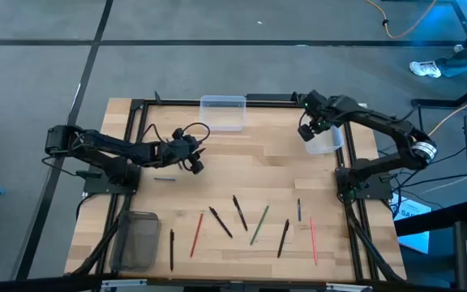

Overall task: Sort crayons/erasers/pens/pencils in bins
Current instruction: Put the red crayon into the right transparent bin, then put the blue crayon into the right transparent bin

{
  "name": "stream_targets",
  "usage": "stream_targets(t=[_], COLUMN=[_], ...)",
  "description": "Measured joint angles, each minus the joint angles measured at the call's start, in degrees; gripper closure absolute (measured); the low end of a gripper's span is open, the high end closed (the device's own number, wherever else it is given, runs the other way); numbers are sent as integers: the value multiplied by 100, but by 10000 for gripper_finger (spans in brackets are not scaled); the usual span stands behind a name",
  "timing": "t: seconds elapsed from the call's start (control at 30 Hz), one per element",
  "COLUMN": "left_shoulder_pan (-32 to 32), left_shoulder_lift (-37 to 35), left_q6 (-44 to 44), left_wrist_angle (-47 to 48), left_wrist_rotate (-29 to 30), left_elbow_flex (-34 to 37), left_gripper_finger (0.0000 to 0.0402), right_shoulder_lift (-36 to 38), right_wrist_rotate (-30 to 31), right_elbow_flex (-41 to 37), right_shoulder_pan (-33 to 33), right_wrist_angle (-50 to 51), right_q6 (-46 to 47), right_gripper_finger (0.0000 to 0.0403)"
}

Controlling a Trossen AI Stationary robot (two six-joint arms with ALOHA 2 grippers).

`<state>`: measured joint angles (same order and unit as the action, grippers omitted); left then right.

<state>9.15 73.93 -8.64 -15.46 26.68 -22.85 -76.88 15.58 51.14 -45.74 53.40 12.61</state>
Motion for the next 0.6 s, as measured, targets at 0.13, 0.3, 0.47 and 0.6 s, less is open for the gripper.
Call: stream_targets(t=[0.13,0.3,0.47,0.6], left_shoulder_pan=[-31,-145,-168,-170], left_shoulder_lift=[0,0,0,0], left_q6=[-13,-20,-20,-20], left_wrist_angle=[0,0,0,0], left_wrist_rotate=[-27,-41,-42,-42], left_elbow_flex=[0,0,0,0], left_gripper_finger=[282,282,282,282], right_shoulder_lift=[-195,-492,-585,-593], right_wrist_rotate=[-455,-624,-735,-773], right_elbow_flex=[-386,-525,-523,-523], right_shoulder_pan=[-404,-759,-857,-859], right_wrist_angle=[-595,-879,-1040,-1063], right_q6=[-144,-395,-430,-412], right_gripper_finger=[363,362,343,308])
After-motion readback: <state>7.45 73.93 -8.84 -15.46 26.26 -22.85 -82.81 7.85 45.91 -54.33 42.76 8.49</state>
